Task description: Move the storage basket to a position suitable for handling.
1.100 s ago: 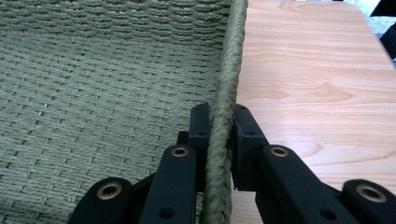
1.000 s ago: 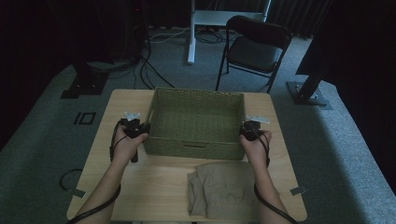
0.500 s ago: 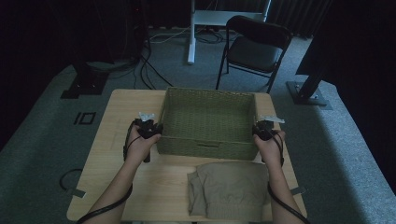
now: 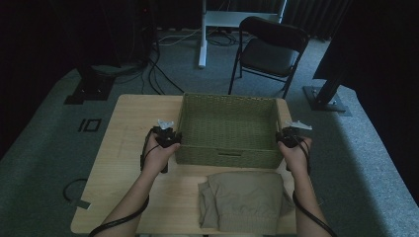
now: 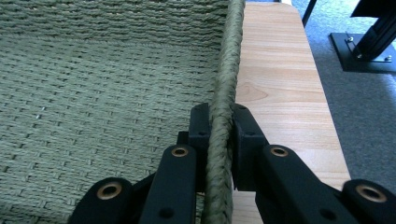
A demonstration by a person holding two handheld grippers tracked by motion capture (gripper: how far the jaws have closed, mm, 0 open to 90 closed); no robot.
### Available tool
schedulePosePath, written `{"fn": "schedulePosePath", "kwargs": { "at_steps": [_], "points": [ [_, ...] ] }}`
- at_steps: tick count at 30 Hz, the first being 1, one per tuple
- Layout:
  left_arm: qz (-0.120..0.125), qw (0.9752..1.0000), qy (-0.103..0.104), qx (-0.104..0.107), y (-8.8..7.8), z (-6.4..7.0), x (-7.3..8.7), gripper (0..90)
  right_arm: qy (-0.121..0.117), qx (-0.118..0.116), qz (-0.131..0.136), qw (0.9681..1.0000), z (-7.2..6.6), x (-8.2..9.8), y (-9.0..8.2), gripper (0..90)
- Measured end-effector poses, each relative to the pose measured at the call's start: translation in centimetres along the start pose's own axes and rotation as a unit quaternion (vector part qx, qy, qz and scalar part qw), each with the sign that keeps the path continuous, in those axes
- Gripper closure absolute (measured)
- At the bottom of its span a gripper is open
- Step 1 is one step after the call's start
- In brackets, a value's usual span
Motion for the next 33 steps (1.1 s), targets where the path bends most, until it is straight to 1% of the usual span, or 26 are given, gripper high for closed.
{"fn": "schedulePosePath", "kwargs": {
  "at_steps": [1,2,3,5,6,7,8,10,11,13,17,23,24,25,27,28,29,33],
  "points": [
    [0.000,1.0000,0.000,0.000,0.0,0.0,0.0,79.2,-0.004,-0.003,0.001,1.0000,0.2,0.0,0.0,80.8],
    [0.002,1.0000,-0.005,0.002,0.0,0.3,0.1,79.2,-0.005,-0.008,0.001,1.0000,0.4,0.0,0.0,80.7],
    [0.002,1.0000,-0.007,0.005,0.0,0.5,0.1,78.9,-0.007,-0.009,-0.001,0.9999,0.6,0.0,0.0,80.8],
    [0.002,1.0000,-0.007,0.005,0.0,0.5,0.1,78.6,-0.010,-0.008,-0.004,0.9999,0.9,-0.1,-0.1,80.8],
    [0.001,0.9999,-0.007,0.011,0.0,1.0,0.2,77.9,-0.007,-0.009,-0.006,0.9999,1.5,-0.2,0.0,80.8],
    [0.000,0.9999,-0.005,0.015,0.1,1.4,0.2,77.7,-0.004,-0.008,-0.006,0.9999,1.7,-0.3,0.0,80.7],
    [-0.001,0.9999,-0.004,0.016,0.2,1.6,0.1,77.6,0.000,-0.009,-0.007,0.9999,2.0,-0.3,0.0,80.6],
    [-0.001,0.9999,-0.001,0.016,0.3,1.8,0.0,77.6,0.001,-0.008,-0.006,0.9999,2.2,-0.3,-0.1,80.6],
    [-0.003,0.9999,0.000,0.017,0.5,2.1,-0.1,77.6,0.006,-0.006,-0.007,0.9999,2.4,-0.2,-0.2,80.6],
    [-0.004,0.9998,0.002,0.019,0.6,2.5,-0.2,77.6,0.005,0.000,-0.007,1.0000,2.8,-0.2,-0.3,80.7],
    [-0.002,0.9997,0.002,0.023,0.7,3.1,-0.1,77.1,0.007,0.000,-0.004,1.0000,3.6,-0.1,-0.3,80.6],
    [-0.003,0.9997,0.004,0.025,0.7,3.3,-0.1,77.0,0.006,-0.002,-0.009,0.9999,3.9,-0.3,-0.3,80.5],
    [-0.004,0.9996,0.003,0.028,0.6,3.4,-0.1,76.6,0.006,-0.002,-0.010,0.9999,3.9,-0.3,-0.3,80.4],
    [-0.004,0.9996,0.004,0.028,0.7,3.5,0.0,76.2,0.009,0.001,-0.008,0.9999,4.1,-0.3,-0.3,80.4],
    [-0.004,0.9996,0.003,0.029,0.7,3.5,-0.1,76.1,0.010,0.000,-0.009,0.9999,4.1,-0.3,-0.2,80.4],
    [-0.004,0.9996,0.002,0.029,0.7,3.5,-0.1,76.2,0.009,-0.001,-0.009,0.9999,4.2,-0.4,-0.2,80.4],
    [-0.003,0.9995,0.002,0.030,0.8,3.5,-0.1,76.2,0.003,-0.001,-0.011,0.9999,4.2,-0.4,-0.3,80.3],
    [-0.003,0.9996,0.003,0.029,0.8,3.5,-0.2,76.3,0.002,-0.001,-0.012,0.9999,4.3,-0.3,-0.4,80.1]
  ]
}}
Point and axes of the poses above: each handheld gripper's, and its own axes: y roughly forward along the jaws, x roughly out of its underside, z roughly to its right, the point moved 3 cm from there along y, roughly forward along the jaws, and after that the axes turned 4 degrees about -x, right-handed, at the moved point
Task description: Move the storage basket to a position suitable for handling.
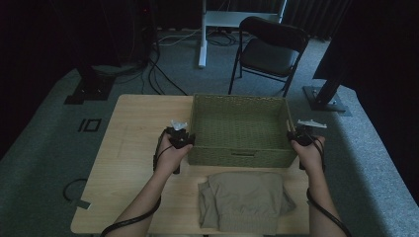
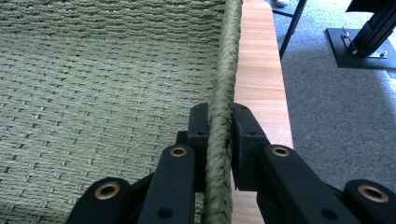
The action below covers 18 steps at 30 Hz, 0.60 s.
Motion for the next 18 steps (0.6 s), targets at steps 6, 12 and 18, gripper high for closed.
{"fn": "schedulePosePath", "kwargs": {
  "at_steps": [6,12,18],
  "points": [
    [0.002,1.0000,-0.004,0.002,0.0,0.0,0.0,76.0,0.003,-0.004,-0.001,1.0000,0.1,0.0,-0.1,79.3],
    [-0.002,0.9996,-0.007,0.028,0.0,-0.1,-0.1,68.0,0.007,-0.014,0.013,0.9998,-0.2,-0.6,-0.7,69.8],
    [-0.003,0.9979,-0.015,0.063,0.2,-0.1,-0.4,46.4,-0.004,-0.032,0.032,0.9990,-0.5,-1.3,-1.4,51.8]
  ]
}}
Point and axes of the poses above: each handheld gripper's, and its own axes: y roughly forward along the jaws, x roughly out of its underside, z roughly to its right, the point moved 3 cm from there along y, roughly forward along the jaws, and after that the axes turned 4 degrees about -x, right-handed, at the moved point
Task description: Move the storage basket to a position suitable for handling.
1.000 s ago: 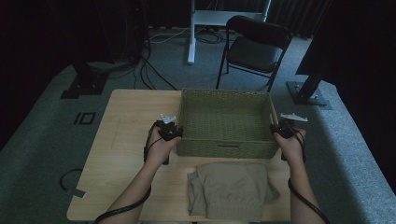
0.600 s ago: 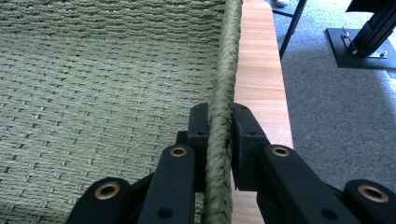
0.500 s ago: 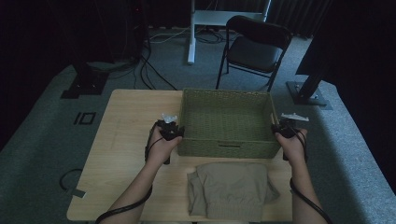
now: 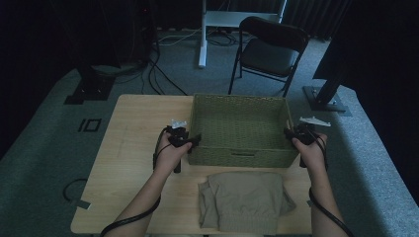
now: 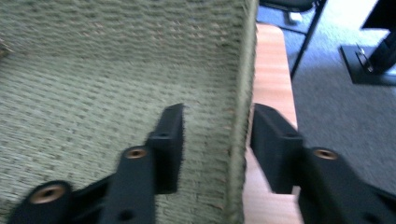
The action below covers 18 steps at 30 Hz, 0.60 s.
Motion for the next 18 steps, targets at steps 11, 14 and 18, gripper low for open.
{"fn": "schedulePosePath", "kwargs": {
  "at_steps": [11,14,18],
  "points": [
    [0.057,0.9961,0.065,0.020,-1.4,0.5,-1.9,28.0,0.004,-0.069,0.046,0.9966,-1.0,-0.7,-1.0,25.0],
    [0.052,0.9937,0.086,0.048,-2.2,1.0,-2.0,25.3,-0.030,-0.057,0.034,0.9974,-1.5,-0.6,-1.4,18.9],
    [0.047,0.9906,0.110,0.066,-3.0,1.6,-2.0,21.4,-0.027,-0.078,0.020,0.9964,-2.3,-0.4,-2.2,17.1]
  ]
}}
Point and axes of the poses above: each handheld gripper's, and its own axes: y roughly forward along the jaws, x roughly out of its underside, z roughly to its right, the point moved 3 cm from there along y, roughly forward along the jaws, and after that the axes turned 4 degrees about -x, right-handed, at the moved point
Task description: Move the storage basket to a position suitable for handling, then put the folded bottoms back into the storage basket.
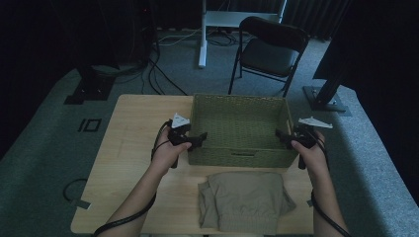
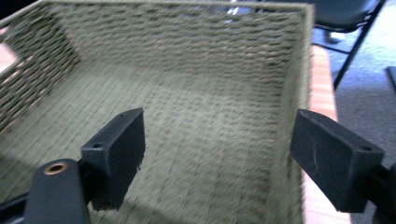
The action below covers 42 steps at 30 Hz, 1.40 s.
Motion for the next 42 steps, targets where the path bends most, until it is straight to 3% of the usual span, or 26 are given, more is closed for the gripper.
{"fn": "schedulePosePath", "kwargs": {
  "at_steps": [3,4,9,17,27,32,33,39,42],
  "points": [
    [0.001,0.9999,-0.001,0.011,-0.4,0.3,0.1,19.3,-0.018,-0.025,-0.014,0.9994,-0.8,0.3,-0.5,13.9],
    [0.003,0.9999,0.011,0.012,-0.6,0.4,0.2,19.3,-0.021,-0.029,-0.013,0.9993,-1.0,0.4,-0.6,13.9],
    [0.008,0.9998,0.004,0.016,-1.3,0.4,0.6,19.3,-0.033,-0.033,0.011,0.9988,-1.9,1.2,-1.7,13.6],
    [0.008,0.9997,0.017,0.015,-2.4,0.8,1.6,19.3,-0.051,-0.035,0.022,0.9978,-3.0,2.3,-3.6,13.6],
    [0.012,0.9983,0.035,0.045,-3.7,3.5,2.9,19.3,-0.052,-0.050,0.036,0.9968,-4.5,3.6,-5.3,13.6],
    [0.015,0.9980,0.039,0.048,-4.1,4.3,3.2,19.3,-0.057,-0.055,0.039,0.9960,-4.9,4.4,-6.0,13.6],
    [0.018,0.9974,0.047,0.051,-4.5,5.0,3.4,19.2,-0.057,-0.053,0.041,0.9961,-5.0,4.9,-6.4,13.7],
    [0.016,0.9970,0.044,0.062,-4.7,6.1,4.4,19.3,-0.055,-0.056,0.040,0.9961,-5.2,5.8,-6.8,13.7],
    [0.015,0.9971,0.046,0.058,-4.6,6.5,5.1,19.3,-0.066,-0.068,0.028,0.9951,-5.5,7.3,-6.9,13.6]
  ]
}}
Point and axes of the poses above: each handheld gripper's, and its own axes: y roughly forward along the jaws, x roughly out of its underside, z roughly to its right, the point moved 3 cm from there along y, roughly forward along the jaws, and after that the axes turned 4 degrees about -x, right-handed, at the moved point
